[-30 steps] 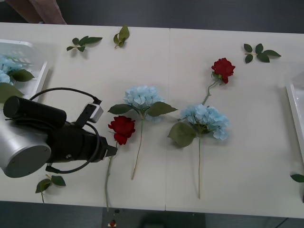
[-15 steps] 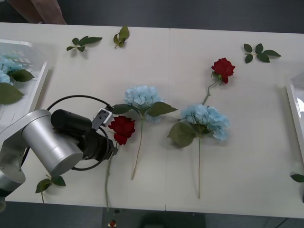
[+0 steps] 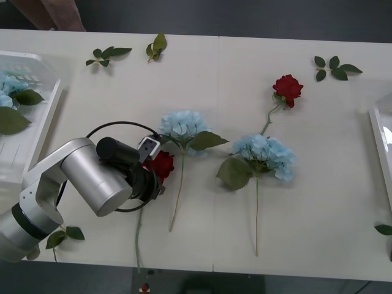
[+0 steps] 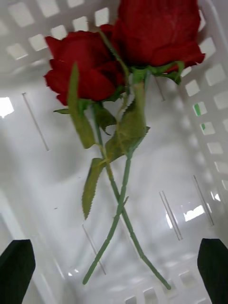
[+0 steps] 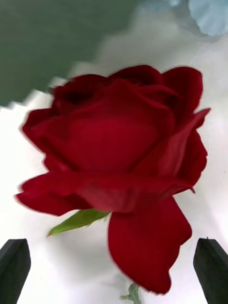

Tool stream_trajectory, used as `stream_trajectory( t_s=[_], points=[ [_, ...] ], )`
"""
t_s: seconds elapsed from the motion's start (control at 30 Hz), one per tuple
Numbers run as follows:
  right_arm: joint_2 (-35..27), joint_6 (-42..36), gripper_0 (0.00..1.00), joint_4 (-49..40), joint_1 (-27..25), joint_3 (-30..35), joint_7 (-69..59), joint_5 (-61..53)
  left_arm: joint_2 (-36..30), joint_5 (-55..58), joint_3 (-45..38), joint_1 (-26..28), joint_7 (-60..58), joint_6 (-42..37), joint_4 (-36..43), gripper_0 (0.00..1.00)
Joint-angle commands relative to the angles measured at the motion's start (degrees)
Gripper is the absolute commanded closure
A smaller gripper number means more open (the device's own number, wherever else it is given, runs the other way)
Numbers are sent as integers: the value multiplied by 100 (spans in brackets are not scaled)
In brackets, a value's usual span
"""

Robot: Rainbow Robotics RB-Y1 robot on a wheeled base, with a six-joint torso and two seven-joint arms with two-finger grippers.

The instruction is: Put the red flowers into the right box and the blue flowers into the left box

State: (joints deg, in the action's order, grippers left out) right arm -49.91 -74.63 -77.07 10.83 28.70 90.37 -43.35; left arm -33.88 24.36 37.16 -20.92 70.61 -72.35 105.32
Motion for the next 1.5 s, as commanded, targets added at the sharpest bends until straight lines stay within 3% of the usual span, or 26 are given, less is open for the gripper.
stream_trajectory(
  t_s=[0.03,0.53,0.87,0.93,1.0,1.07,1.1,1.5],
  points=[
    [-186,-377,0,-730,68,-5,-81,-51,-75,-116,169,-167,120,19,-3,0],
    [-169,-860,0,-2066,156,-761,-1910,-112,-75,-406,424,-229,137,46,-170,0],
    [332,-851,0,-2224,947,-1640,-3070,134,-67,-608,564,-246,163,230,-346,2],
    [438,-851,0,-2224,1096,-1815,-3245,283,-75,-608,564,-255,172,248,-346,13],
    [570,-851,0,-2224,1263,-2044,-3465,485,-75,-590,564,-246,163,248,-346,60],
    [702,-842,0,-2224,1413,-2290,-3667,731,-67,-590,573,-255,163,248,-346,96],
    [789,-842,0,-2224,1492,-2439,-3782,863,-67,-590,564,-246,163,248,-354,100],
    [1712,-719,0,-1934,1949,-3274,-4089,1733,-67,-573,564,-246,67,344,-346,100]
  ],
)
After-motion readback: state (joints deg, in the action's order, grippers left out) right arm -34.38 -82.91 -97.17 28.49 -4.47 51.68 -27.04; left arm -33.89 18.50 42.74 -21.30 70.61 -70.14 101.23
